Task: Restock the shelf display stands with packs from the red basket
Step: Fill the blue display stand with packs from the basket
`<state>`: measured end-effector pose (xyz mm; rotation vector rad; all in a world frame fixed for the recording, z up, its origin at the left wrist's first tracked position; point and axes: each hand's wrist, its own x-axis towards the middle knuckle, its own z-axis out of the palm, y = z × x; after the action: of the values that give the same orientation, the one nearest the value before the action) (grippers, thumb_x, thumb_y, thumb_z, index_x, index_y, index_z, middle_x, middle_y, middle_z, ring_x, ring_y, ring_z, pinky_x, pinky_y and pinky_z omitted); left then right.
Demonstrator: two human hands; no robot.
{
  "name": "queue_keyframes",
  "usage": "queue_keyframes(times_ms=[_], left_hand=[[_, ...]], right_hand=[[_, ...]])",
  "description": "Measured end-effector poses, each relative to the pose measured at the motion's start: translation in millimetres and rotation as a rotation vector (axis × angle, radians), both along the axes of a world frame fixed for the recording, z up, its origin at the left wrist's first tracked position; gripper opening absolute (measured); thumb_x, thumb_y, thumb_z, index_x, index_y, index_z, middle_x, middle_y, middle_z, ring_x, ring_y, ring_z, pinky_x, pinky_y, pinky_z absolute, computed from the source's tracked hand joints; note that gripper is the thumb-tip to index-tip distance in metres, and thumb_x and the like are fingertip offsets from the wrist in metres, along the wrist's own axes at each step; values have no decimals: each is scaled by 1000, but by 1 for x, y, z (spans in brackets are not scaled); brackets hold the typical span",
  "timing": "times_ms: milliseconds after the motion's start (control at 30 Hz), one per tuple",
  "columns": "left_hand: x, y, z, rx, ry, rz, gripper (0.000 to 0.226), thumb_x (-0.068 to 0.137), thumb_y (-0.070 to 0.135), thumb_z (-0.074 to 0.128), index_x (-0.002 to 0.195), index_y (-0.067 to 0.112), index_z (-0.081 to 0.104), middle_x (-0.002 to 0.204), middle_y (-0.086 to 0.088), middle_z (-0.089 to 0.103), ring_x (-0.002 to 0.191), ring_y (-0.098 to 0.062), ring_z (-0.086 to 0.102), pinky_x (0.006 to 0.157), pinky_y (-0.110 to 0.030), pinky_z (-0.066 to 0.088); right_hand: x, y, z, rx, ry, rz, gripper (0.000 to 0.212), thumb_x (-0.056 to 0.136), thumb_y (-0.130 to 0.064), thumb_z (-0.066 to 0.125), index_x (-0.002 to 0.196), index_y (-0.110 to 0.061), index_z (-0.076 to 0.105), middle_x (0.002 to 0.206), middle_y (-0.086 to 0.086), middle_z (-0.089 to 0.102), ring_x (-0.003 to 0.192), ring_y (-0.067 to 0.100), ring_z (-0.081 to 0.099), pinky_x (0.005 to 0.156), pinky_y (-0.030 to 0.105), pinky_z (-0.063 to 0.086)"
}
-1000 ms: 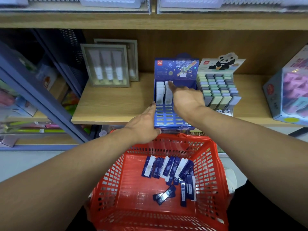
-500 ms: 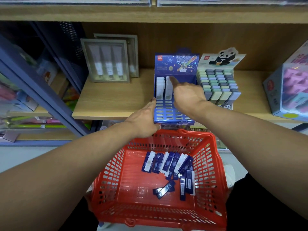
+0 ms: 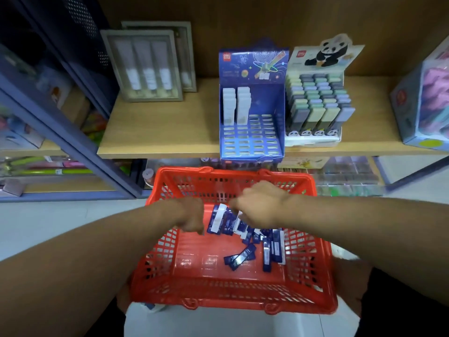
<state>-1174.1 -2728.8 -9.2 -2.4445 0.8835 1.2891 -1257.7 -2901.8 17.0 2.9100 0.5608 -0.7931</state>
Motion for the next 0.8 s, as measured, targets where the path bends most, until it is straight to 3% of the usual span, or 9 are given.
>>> queue_keyframes(times_ms=[67,133,267,333,367,433,567,667,800], left_hand=[[8,6,-29,92,28,55,32,92,43,67,82,13,69,94,-6,67,93,-23,63,88,-31,52],[12,7,-56,55,-11,156,29,92,38,66,105,12,70,99,-1,64,90,-19,60,84,-28,51],[-6,-13,-115,-110,-23,271,41,97,30,59,132,10,59,133,-12,60,122,-28,59,100,-33,47],[-19,-24,-152,-155,-9,347,36,94,24,60,128,12,61,129,-10,64,117,-28,63,96,-35,51],[-25,-29,-168,-160,-21,397,34,92,22,60,125,13,62,126,-9,66,113,-27,65,92,-34,54],[-32,-36,-193,-171,-62,513,36,92,17,60,127,11,56,126,-11,63,113,-26,65,91,-31,53],[-32,-43,-217,-211,-80,646,53,94,7,55,143,4,37,138,-17,47,127,-33,51,105,-35,41],[-23,-40,-232,-266,-89,691,51,90,8,61,138,4,43,135,-17,48,123,-35,53,103,-39,43],[-15,-40,-245,-297,-98,676,40,90,10,67,125,6,51,123,-14,59,113,-32,60,90,-35,46]], right_hand=[[-4,-6,-47,-194,241,7,21,92,-15,59,112,-17,64,108,3,67,98,27,66,80,35,54],[-5,-15,-93,-197,327,-175,26,92,-14,60,119,-15,63,121,3,65,112,27,63,84,33,48],[-6,-16,-181,187,265,-853,15,91,-18,54,103,-17,63,109,11,68,104,33,66,79,35,54],[-6,-9,-206,310,213,-1082,11,92,-23,56,103,-19,58,109,12,67,102,34,66,74,34,50],[-4,-6,-214,346,182,-1147,20,94,-27,57,111,-18,57,113,11,66,106,34,64,75,34,48],[3,-2,-226,370,146,-1239,39,95,-34,60,127,-14,52,122,13,64,114,34,61,83,36,49],[20,1,-244,380,138,-1418,46,91,-40,67,124,-11,55,124,13,64,116,33,60,88,35,48],[24,6,-252,339,144,-1436,42,91,-39,68,121,-12,58,124,13,64,116,34,60,90,36,49],[26,13,-260,309,176,-1451,27,92,-34,63,107,-12,67,112,10,70,102,31,67,77,32,51]])
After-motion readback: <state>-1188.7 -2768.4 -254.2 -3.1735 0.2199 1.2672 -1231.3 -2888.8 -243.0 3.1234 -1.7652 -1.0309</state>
